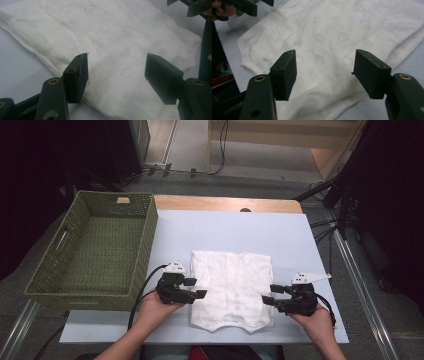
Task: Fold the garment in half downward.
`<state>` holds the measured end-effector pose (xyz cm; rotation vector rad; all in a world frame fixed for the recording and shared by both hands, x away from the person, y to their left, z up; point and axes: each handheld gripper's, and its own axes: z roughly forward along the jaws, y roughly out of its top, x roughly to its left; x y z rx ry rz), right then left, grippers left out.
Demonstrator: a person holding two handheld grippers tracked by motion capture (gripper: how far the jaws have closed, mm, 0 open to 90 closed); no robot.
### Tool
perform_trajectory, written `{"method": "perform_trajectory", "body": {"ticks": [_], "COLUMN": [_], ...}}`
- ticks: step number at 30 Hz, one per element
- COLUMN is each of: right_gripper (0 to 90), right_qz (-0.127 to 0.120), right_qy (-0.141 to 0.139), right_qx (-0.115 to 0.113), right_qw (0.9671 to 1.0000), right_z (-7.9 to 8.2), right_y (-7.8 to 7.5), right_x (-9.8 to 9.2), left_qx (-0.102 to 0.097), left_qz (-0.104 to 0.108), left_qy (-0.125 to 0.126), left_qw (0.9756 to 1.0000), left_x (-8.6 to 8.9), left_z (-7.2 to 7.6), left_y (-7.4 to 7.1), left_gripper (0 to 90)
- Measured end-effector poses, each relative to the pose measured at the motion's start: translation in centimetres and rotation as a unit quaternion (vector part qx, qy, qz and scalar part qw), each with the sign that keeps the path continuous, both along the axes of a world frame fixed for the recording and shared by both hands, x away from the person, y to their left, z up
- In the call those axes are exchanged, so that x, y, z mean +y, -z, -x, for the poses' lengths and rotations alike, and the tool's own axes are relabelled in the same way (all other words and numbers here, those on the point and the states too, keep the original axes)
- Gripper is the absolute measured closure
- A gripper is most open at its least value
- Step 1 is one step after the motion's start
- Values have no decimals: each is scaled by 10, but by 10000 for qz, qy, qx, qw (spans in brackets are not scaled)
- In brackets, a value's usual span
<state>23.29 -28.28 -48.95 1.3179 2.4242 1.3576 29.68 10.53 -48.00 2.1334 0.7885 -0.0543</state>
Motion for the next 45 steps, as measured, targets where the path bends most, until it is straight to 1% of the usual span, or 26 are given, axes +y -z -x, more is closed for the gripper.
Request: {"method": "perform_trajectory", "body": {"ticks": [3, 5, 8, 10, 13, 15, 19, 23, 29, 32, 33, 35, 37, 40, 44, 45], "right_gripper": [306, 288, 262, 255, 253, 252, 250, 251, 253, 257, 259, 261, 263, 268, 272, 273], "right_qz": [-40, -16, -56, -48, -40, -3, -10, 41, 111, 150, 160, 193, 159, 203, 226, 245], "right_qy": [156, 248, 359, 421, 489, 532, 597, 621, 716, 761, 783, 818, 853, 880, 931, 944], "right_qx": [113, 114, 104, 106, 137, 146, 141, 132, 189, 197, 207, 212, 219, 222, 257, 270], "right_qw": [9998, 9996, 9993, 9990, 9987, 9985, 9981, 9980, 9972, 9968, 9966, 9962, 9960, 9957, 9951, 9949], "right_z": [-5, -8, -12, -15, -19, -21, -26, -32, -43, -48, -50, -53, -57, -63, -71, -73], "right_y": [1, 1, 1, 1, 2, 2, 2, 3, 5, 6, 7, 7, 8, 9, 10, 11], "right_x": [0, -1, -2, -3, -3, -4, -5, -6, -6, -6, -7, -8, -8, -8, -9, -8], "left_qx": [-16, 1, -18, -37, -96, -96, -111, -26, -133, -126, -98, -66, -55, -21, -122, -122], "left_qz": [31, 23, 26, -21, -156, -186, -181, -164, -240, -244, -218, -236, -238, -252, -374, -365], "left_qy": [-140, -213, -290, -336, -351, -369, -416, -469, -535, -582, -604, -628, -655, -696, -777, -783], "left_qw": [9999, 9998, 9996, 9994, 9992, 9991, 9989, 9988, 9982, 9979, 9979, 9977, 9976, 9973, 9962, 9962], "left_x": [0, 1, 3, 2, 0, -1, -3, -6, -10, -11, -10, -10, -11, -11, -11, -11], "left_z": [-5, -9, -13, -16, -18, -20, -26, -32, -42, -49, -51, -55, -57, -62, -68, -69], "left_y": [1, 1, 0, 0, -2, -2, -2, -4, -8, -7, -6, -4, -2, 0, 2, 3], "left_gripper": [333, 332, 332, 332, 331, 331, 331, 331, 331, 331, 331, 331, 331, 331, 331, 331]}}
